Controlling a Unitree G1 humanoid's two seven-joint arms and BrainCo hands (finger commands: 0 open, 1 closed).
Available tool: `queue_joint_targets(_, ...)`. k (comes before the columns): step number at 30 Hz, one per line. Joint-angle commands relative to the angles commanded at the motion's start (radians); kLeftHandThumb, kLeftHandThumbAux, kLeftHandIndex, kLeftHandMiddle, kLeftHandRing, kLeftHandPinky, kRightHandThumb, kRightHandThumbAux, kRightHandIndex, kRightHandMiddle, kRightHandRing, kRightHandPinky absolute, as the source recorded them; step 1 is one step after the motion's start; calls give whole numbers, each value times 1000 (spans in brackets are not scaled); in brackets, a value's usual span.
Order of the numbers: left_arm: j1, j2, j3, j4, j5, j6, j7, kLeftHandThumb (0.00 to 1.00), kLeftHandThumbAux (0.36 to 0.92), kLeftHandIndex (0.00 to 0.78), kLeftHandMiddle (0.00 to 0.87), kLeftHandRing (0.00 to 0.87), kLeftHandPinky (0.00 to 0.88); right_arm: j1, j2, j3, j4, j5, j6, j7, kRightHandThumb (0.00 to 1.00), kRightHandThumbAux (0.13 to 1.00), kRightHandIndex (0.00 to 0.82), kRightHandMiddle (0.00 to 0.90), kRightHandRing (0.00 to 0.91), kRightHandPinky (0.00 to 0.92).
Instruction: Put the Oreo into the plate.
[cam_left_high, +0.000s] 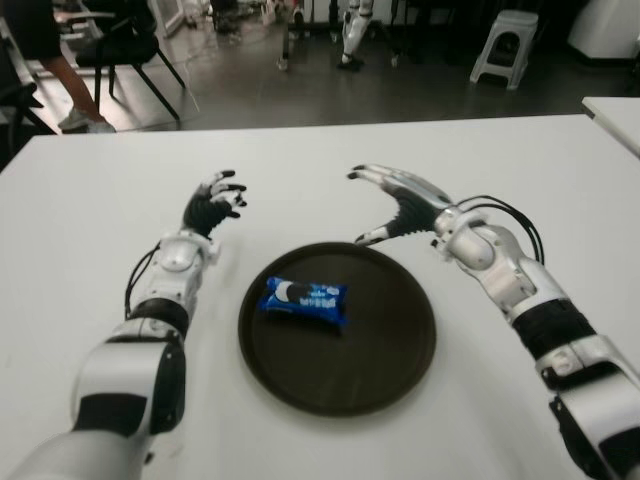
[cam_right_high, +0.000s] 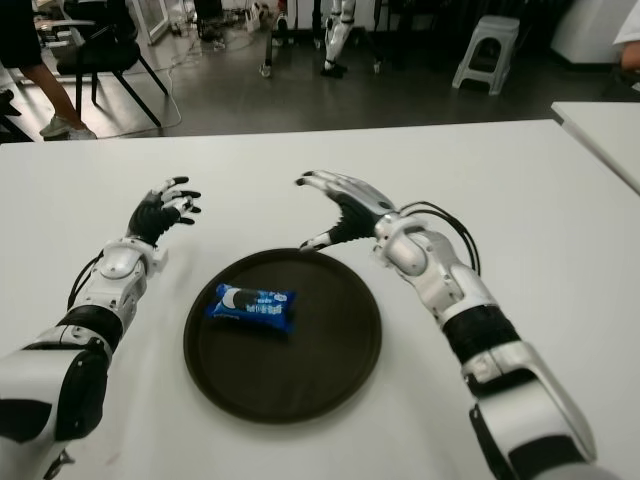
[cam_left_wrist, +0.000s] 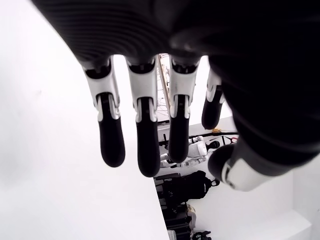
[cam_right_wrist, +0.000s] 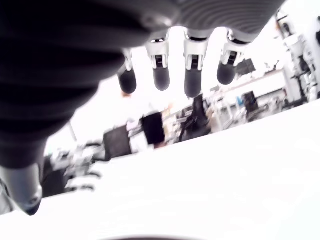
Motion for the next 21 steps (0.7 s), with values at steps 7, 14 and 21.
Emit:
queue_joint_targets(7,2,3,-1,-2,3,-6,-3,212,643,181,314,369,425,-75,17,-14,250,-6,11,-177,0,602,61,107,98,61)
queue_joint_targets(14,1,10,-5,0,9,2,-4,210,642,173,308,363,416,-67,17,-29,418,14,15,-316,0,660,77,109,88,34)
queue_joint_targets(21,-4,11,-10,1,15,11,9,197,651,173,304,355,399,-70,67,-102,481,97,13,-385,0,718,107,132,108,48)
